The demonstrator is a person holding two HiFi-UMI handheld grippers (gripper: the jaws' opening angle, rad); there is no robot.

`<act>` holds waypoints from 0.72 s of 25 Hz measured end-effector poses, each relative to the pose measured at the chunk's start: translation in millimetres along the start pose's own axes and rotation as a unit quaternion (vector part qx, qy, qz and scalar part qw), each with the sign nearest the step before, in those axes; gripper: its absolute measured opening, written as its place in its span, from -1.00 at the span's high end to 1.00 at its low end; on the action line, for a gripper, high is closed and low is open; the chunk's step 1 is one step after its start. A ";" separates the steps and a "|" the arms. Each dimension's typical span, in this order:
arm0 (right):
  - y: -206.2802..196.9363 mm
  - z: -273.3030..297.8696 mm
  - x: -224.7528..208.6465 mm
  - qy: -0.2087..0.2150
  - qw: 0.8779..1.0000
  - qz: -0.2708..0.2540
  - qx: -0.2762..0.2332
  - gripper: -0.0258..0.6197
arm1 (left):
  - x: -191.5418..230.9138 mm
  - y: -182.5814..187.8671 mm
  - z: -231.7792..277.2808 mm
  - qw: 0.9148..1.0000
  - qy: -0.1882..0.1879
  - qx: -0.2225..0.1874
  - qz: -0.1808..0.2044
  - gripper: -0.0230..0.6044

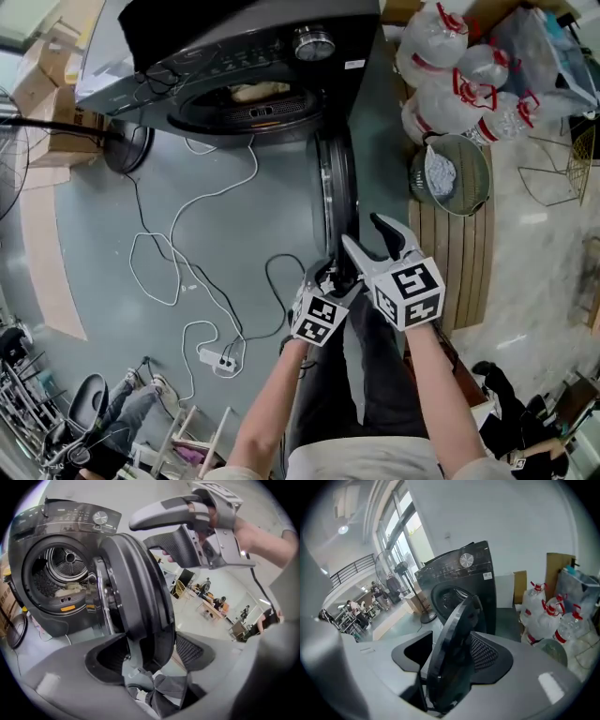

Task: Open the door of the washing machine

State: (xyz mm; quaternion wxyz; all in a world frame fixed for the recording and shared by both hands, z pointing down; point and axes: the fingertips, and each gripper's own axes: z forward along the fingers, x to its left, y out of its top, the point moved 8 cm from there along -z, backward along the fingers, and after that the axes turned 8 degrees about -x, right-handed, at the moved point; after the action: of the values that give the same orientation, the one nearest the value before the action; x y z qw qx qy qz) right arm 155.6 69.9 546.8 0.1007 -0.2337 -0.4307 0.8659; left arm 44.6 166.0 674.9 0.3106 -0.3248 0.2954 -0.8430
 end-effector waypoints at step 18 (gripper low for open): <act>-19.4 -10.2 -44.4 -0.039 0.997 -0.028 0.059 0.20 | -16.1 35.8 14.1 0.995 -0.068 -0.025 0.070 -0.18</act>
State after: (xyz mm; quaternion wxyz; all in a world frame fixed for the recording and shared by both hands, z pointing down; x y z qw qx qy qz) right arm 198.7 72.2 571.0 0.1217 -0.1815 -0.3883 0.8952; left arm 76.4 150.7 652.6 0.3799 -0.3675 0.3163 -0.7878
